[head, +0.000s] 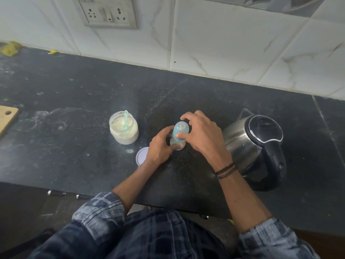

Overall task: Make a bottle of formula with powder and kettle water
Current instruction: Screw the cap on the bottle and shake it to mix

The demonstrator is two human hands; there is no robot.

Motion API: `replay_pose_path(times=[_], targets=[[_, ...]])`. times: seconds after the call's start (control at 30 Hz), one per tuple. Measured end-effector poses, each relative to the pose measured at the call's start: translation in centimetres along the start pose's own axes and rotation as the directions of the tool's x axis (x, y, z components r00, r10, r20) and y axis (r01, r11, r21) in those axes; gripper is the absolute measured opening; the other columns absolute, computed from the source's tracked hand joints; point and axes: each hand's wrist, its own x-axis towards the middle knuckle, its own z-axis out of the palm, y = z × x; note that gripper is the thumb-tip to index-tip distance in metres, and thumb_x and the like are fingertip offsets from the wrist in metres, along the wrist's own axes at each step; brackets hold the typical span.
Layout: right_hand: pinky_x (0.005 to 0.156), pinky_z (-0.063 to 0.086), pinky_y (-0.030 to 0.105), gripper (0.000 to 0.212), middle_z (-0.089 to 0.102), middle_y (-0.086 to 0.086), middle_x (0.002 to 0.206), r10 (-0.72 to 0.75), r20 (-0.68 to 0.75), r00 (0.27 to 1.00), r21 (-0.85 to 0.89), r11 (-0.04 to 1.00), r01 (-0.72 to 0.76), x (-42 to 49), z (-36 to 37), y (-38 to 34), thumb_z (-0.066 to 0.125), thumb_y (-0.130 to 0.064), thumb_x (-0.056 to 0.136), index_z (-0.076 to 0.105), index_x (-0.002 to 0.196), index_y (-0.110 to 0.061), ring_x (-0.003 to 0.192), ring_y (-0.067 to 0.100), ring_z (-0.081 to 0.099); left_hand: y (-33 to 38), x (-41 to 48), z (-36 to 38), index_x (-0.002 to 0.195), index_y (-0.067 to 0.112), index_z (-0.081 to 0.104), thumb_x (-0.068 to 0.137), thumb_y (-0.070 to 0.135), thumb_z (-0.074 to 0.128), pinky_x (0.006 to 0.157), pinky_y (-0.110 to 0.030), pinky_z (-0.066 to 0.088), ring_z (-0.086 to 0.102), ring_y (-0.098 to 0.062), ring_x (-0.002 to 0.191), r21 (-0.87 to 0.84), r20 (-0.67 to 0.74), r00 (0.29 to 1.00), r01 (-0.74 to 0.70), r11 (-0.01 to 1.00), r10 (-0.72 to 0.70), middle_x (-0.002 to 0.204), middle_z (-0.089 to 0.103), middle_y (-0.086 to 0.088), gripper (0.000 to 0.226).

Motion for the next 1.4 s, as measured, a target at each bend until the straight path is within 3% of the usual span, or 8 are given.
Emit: replay_pose_path(times=[0.23,0.37,0.57,0.67,0.9,1.07,1.27,1.4], targets=[[0.081,0.056,0.041,0.054,0.06,-0.003,0.121,-0.004,0.028,1.0,-0.007,1.0,0.005,0.2,0.3,0.0,0.081,-0.043,0.083,0.058,0.13,-0.03,0.104,0.024,0.065,0.0,0.0,0.0,0.133,0.027,0.058,0.078,0.027,0.086,0.086,-0.011,0.038,0.057,-0.001,0.109,0.014,0.007,1.0,-0.013,1.0,0.013,0.124,0.065,0.015,0.062],[0.082,0.05,0.036,0.07,0.056,-0.005,0.133,-0.031,0.021,0.999,-0.009,0.999,0.031,0.2,0.3,0.2,0.081,-0.044,0.082,0.051,0.145,-0.034,0.113,0.022,0.063,0.0,0.1,0.1,0.135,0.026,0.058,0.077,0.026,0.087,0.088,-0.014,0.039,0.058,-0.002,0.109,0.013,-0.002,1.0,-0.012,1.0,0.012,0.125,0.066,0.014,0.065],[0.072,0.041,0.031,0.057,0.059,-0.004,0.119,0.011,0.037,0.999,0.023,1.0,-0.012,0.6,1.3,0.1,0.082,-0.046,0.079,0.058,0.128,-0.029,0.101,0.023,0.063,0.2,-0.1,-0.1,0.133,0.028,0.058,0.077,0.027,0.086,0.083,-0.009,0.036,0.06,-0.003,0.108,-0.005,0.001,1.0,-0.011,1.0,0.011,0.121,0.065,0.018,0.063],[0.078,0.046,0.035,0.07,0.058,-0.002,0.127,-0.026,0.077,0.997,0.031,0.999,0.024,0.4,1.4,0.4,0.084,-0.042,0.079,0.052,0.14,-0.03,0.109,0.023,0.062,0.2,-0.2,0.0,0.133,0.03,0.058,0.077,0.03,0.086,0.085,-0.014,0.04,0.062,-0.004,0.108,-0.008,-0.007,1.0,-0.009,1.0,0.009,0.12,0.067,0.017,0.062],[0.073,0.042,0.031,0.06,0.058,0.002,0.118,0.006,0.05,0.999,0.039,0.999,-0.008,0.6,2.6,0.4,0.085,-0.039,0.077,0.053,0.126,-0.025,0.102,0.024,0.062,0.1,-0.2,0.0,0.133,0.03,0.057,0.077,0.027,0.085,0.098,-0.034,0.049,0.061,-0.005,0.109,-0.01,-0.01,1.0,-0.011,1.0,0.011,0.121,0.066,0.015,0.063],[0.078,0.05,0.035,0.06,0.059,0.003,0.123,-0.036,0.032,0.999,0.035,0.999,0.035,0.3,3.0,0.6,0.082,-0.029,0.081,0.053,0.133,-0.023,0.108,0.023,0.061,0.2,-0.3,0.1,0.132,0.031,0.058,0.076,0.028,0.085,0.098,-0.036,0.049,0.063,-0.006,0.109,-0.007,-0.021,1.0,-0.011,1.0,0.011,0.119,0.068,0.015,0.063],[0.075,0.042,0.03,0.069,0.059,0.002,0.117,0.032,0.009,0.999,0.077,0.997,-0.033,0.5,3.9,1.0,0.086,-0.049,0.074,0.053,0.13,-0.023,0.103,0.021,0.059,0.4,-0.5,0.0,0.134,0.031,0.057,0.078,0.026,0.082,0.097,-0.037,0.05,0.062,-0.006,0.111,-0.011,-0.018,1.0,-0.008,1.0,0.007,0.123,0.067,0.014,0.061],[0.084,0.046,0.033,0.065,0.062,0.0,0.124,-0.016,-0.003,1.0,0.125,0.992,0.016,0.5,4.2,1.4,0.086,-0.03,0.076,0.054,0.133,-0.022,0.111,0.024,0.059,0.5,-0.5,0.0,0.136,0.029,0.056,0.081,0.027,0.082,0.098,-0.035,0.049,0.062,-0.01,0.112,0.007,-0.013,1.0,-0.013,1.0,0.013,0.126,0.066,0.012,0.061]])
